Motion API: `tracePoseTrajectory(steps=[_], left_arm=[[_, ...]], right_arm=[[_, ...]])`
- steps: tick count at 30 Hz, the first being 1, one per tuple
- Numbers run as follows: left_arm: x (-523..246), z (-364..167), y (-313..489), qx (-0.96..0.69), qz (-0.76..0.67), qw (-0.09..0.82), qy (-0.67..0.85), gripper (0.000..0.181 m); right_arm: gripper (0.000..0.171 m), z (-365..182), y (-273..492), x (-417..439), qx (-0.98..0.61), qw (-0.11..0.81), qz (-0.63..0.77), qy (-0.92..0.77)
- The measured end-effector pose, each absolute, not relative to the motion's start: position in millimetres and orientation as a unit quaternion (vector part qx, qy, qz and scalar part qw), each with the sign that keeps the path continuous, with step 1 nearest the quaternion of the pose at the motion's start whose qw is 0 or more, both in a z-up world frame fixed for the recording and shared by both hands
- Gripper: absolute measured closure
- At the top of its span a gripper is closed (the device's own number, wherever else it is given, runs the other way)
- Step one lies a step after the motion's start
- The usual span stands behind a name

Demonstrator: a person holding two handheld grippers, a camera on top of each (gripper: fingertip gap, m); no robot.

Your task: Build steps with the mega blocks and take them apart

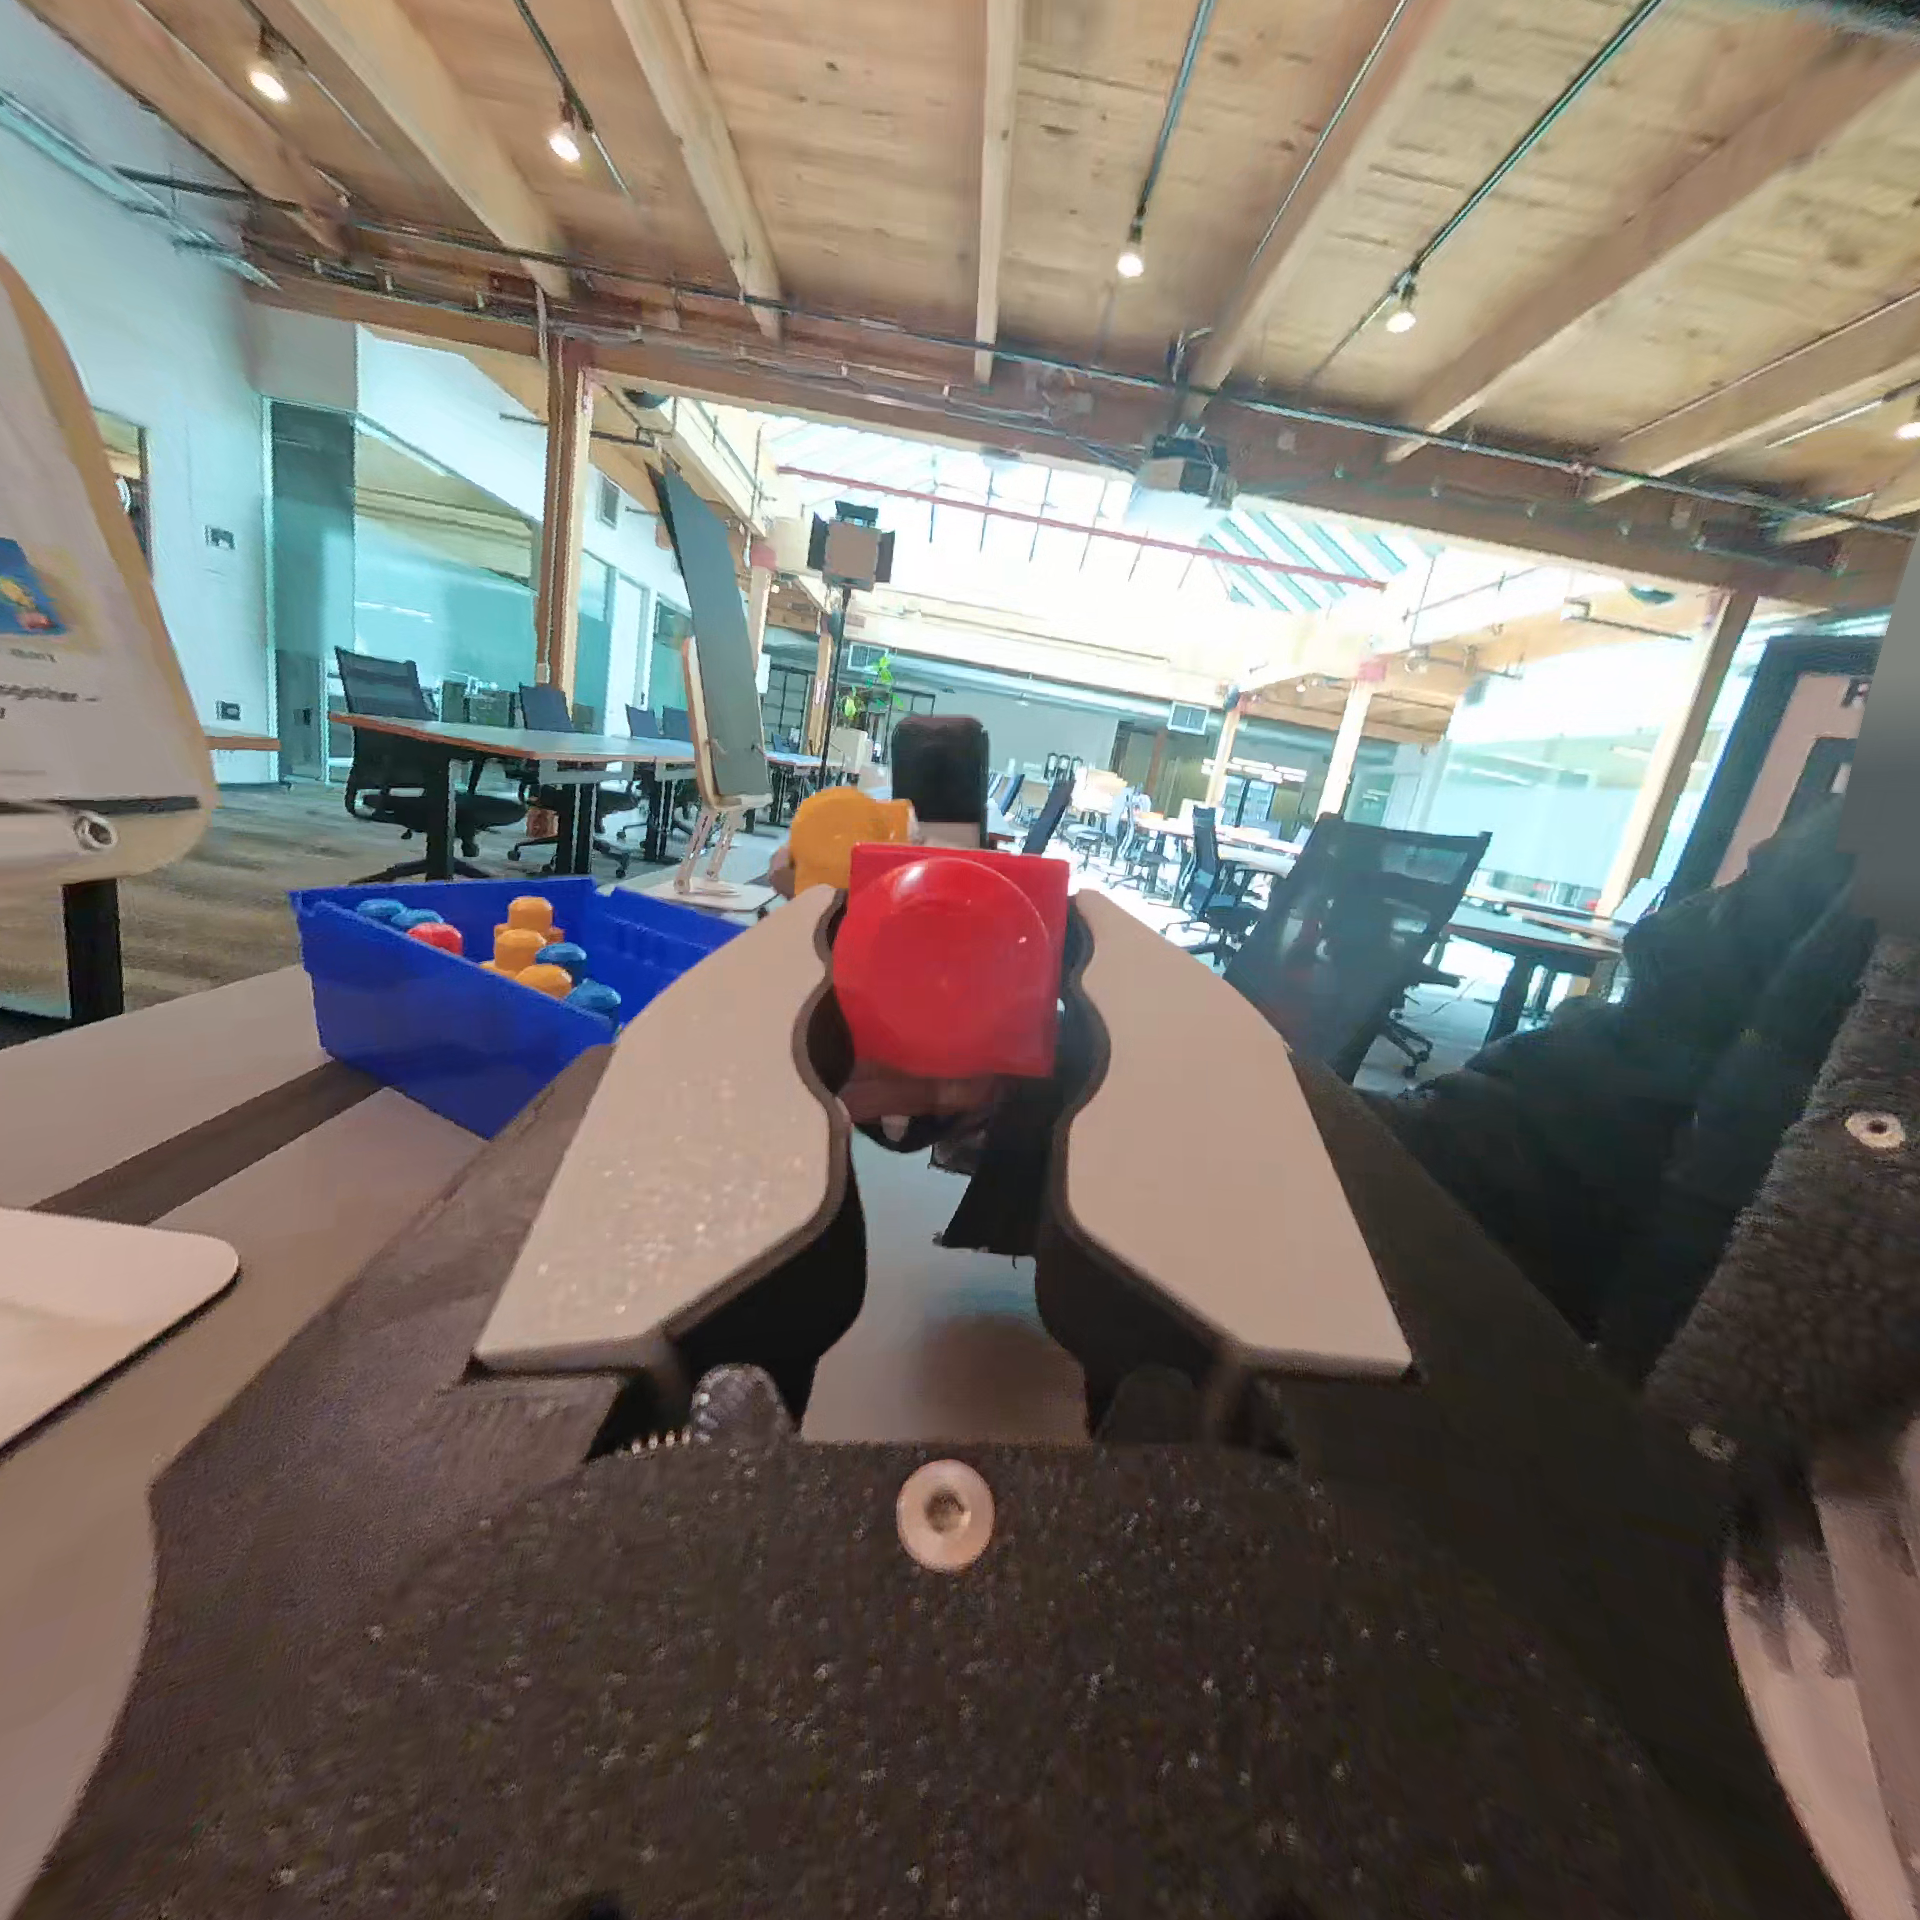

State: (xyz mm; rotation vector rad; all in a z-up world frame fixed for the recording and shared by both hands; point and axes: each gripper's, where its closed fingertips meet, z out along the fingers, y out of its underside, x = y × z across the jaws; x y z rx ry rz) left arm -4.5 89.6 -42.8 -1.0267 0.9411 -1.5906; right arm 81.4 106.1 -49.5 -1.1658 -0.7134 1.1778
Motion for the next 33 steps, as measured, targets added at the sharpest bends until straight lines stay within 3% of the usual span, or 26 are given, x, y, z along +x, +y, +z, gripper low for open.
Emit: tracePoseTrajectory(steps=[17,33], left_arm=[[16,-80,94,-0.471,-0.620,0.477,0.408,0.144],[22,-76,94,-0.463,-0.659,0.474,0.356,0.144]], right_arm=[[0.135,-61,91,47,-0.508,0.572,0.534,-0.359],[0.136,-52,96,36,-0.479,0.606,0.550,-0.317]])
